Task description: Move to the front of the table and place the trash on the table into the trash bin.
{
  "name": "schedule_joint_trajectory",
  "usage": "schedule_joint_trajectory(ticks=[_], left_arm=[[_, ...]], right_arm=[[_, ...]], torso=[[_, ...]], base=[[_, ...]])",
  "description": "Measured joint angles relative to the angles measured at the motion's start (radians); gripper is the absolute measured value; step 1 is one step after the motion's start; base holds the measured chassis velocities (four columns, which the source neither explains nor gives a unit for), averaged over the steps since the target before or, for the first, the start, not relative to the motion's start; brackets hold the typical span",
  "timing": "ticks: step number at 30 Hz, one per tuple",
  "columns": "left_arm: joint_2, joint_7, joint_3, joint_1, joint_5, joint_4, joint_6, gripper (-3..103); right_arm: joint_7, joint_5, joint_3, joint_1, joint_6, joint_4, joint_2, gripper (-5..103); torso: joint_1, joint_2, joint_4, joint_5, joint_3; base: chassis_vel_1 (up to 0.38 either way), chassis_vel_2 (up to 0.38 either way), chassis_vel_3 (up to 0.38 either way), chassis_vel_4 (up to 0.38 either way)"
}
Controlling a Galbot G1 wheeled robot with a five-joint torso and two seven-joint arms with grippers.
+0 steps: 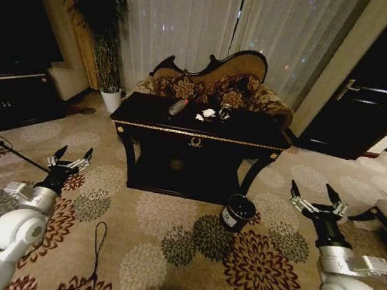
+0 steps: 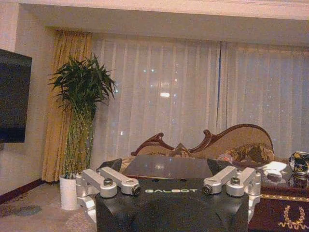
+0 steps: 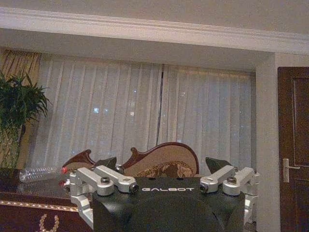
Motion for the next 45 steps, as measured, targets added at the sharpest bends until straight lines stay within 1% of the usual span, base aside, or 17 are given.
schedule_joint_trajectory(ticks=[2,3,4,5,6,12,13,14,17,27,33,38,45], left_arm=[[-0.004,0.001,-0.002,0.008,-0.008,-0.005,0.001,95],[-0.004,0.002,-0.002,0.011,-0.009,-0.006,0.001,95],[-0.005,0.003,-0.003,0.014,-0.01,-0.006,0.001,92],[-0.005,0.003,-0.003,0.014,-0.01,-0.006,0.001,92],[-0.005,0.004,-0.003,0.016,-0.01,-0.006,0.001,89],[-0.002,0.003,-0.007,0.016,-0.01,-0.009,0.0,88],[-0.001,0.0,-0.008,0.017,-0.009,-0.011,0.001,85],[-0.001,0.0,-0.008,0.017,-0.009,-0.011,0.001,85],[-0.001,-0.013,-0.008,0.018,0.0,-0.01,0.002,98],[0.014,-0.015,-0.011,0.013,-0.007,-0.015,0.0,100],[0.014,-0.012,-0.009,0.012,-0.011,-0.014,-0.002,100],[0.014,-0.004,-0.006,0.018,-0.007,-0.017,-0.009,100],[0.013,-0.002,-0.001,0.016,-0.004,-0.022,-0.009,100]], right_arm=[[0.002,0.004,0.0,-0.002,-0.002,0.01,0.006,100],[0.003,0.007,0.0,-0.003,-0.004,0.014,0.009,100],[0.003,0.008,0.0,-0.005,-0.004,0.018,0.012,100],[0.003,0.008,0.0,-0.005,-0.004,0.018,0.012,100],[0.003,0.006,0.001,-0.006,-0.005,0.019,0.013,100],[-0.001,-0.001,0.001,-0.011,-0.005,0.018,0.015,100],[-0.001,-0.003,0.0,-0.01,-0.004,0.017,0.017,100],[-0.001,-0.003,0.0,-0.01,-0.004,0.017,0.017,100],[-0.007,-0.01,-0.005,-0.013,-0.003,0.015,0.025,100],[0.0,0.002,0.008,-0.019,-0.013,0.041,0.017,100],[0.0,-0.018,-0.001,-0.02,-0.013,0.035,0.031,100],[-0.002,-0.022,-0.001,-0.019,-0.012,0.032,0.031,100],[-0.003,-0.034,-0.001,-0.017,-0.012,0.025,0.034,100]], torso=[[0.0,0.0,0.0,0.0,0.0],[0.0,0.0,0.0,-0.0001,0.0],[0.0,0.0,0.0,-0.0001,0.0],[0.0,0.0,0.0,-0.0001,0.0],[0.0,0.0,0.0,-0.0002,0.0],[0.0,0.0,0.0001,-0.0002,0.0],[0.0,0.0,0.0,-0.0001,0.0],[0.0,0.0,0.0,-0.0001,0.0],[0.0,0.0,0.0,-0.0001,0.0],[0.0,0.0,0.0,-0.0002,0.0],[0.001,0.0,0.0001,0.0003,0.0],[0.001,0.0,-0.0002,-0.0003,0.0],[0.001,0.0,0.0001,-0.0001,0.0]], base=[[-0.14,0.13,0.147,-0.152],[-0.131,0.135,0.142,-0.142],[-0.15,0.135,0.143,-0.142],[-0.15,0.135,0.143,-0.142],[-0.124,0.141,0.143,-0.142],[-0.134,0.139,0.151,-0.137],[-0.144,0.124,0.136,-0.128],[-0.144,0.124,0.136,-0.128],[-0.143,0.119,0.129,-0.14],[-0.173,0.171,0.172,-0.17],[-0.203,0.215,0.203,-0.215],[-0.208,0.2,0.213,-0.209],[-0.177,0.174,0.162,-0.162]])
